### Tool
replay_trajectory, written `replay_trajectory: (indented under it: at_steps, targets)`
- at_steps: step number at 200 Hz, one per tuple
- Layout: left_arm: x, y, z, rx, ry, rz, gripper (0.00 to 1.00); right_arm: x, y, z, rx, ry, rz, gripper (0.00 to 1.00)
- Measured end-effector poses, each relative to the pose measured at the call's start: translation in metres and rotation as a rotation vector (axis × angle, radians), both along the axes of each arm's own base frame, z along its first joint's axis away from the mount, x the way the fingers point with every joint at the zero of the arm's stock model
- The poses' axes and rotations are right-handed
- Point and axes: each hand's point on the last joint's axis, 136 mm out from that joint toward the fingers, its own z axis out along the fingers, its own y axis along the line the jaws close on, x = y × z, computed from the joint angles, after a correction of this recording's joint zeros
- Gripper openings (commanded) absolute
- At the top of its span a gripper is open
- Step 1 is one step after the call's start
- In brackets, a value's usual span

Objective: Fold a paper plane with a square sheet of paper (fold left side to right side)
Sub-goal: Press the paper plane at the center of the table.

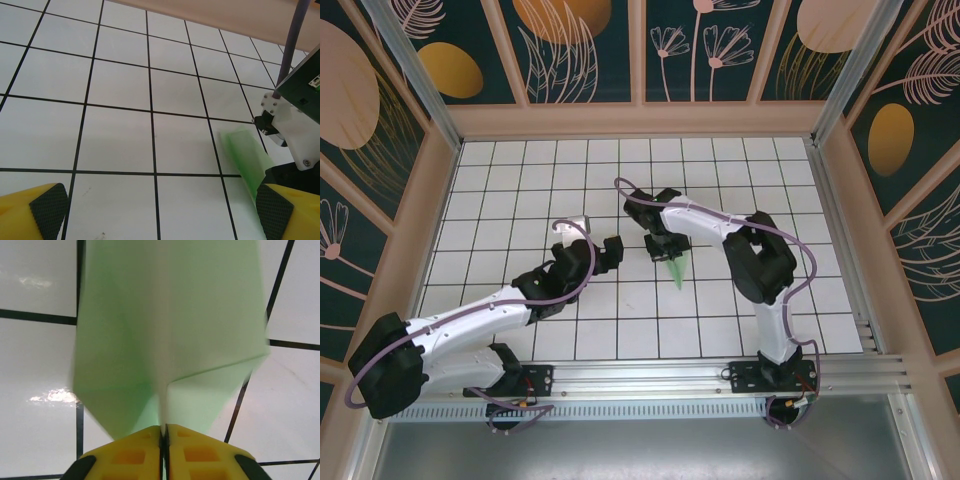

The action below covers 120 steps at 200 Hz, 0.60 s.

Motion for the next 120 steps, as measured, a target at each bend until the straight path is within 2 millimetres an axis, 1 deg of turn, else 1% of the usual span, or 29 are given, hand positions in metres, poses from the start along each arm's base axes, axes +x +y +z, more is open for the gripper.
replay_trajectory:
  at_steps: [41, 80, 120]
  targets:
    - [0.0, -0.0001, -0.0001, 0.0, 0.0, 0.0, 0.98, -0.0002, -0.0003, -0.0017, -0.003, 0.003, -0.004, 0.24]
    - [0.0, -0.0001, -0.0004, 0.001, 0.001, 0.0, 0.98, 0.0029, 0.0023, 0.0033, 0.003, -0.007, -0.006, 0.28]
    - [0.0, -0.0001, -0.0006, 0.001, 0.001, 0.0, 0.98, 0.0017, -0.0003, 0.0069, -0.008, -0.003, -0.012, 0.37]
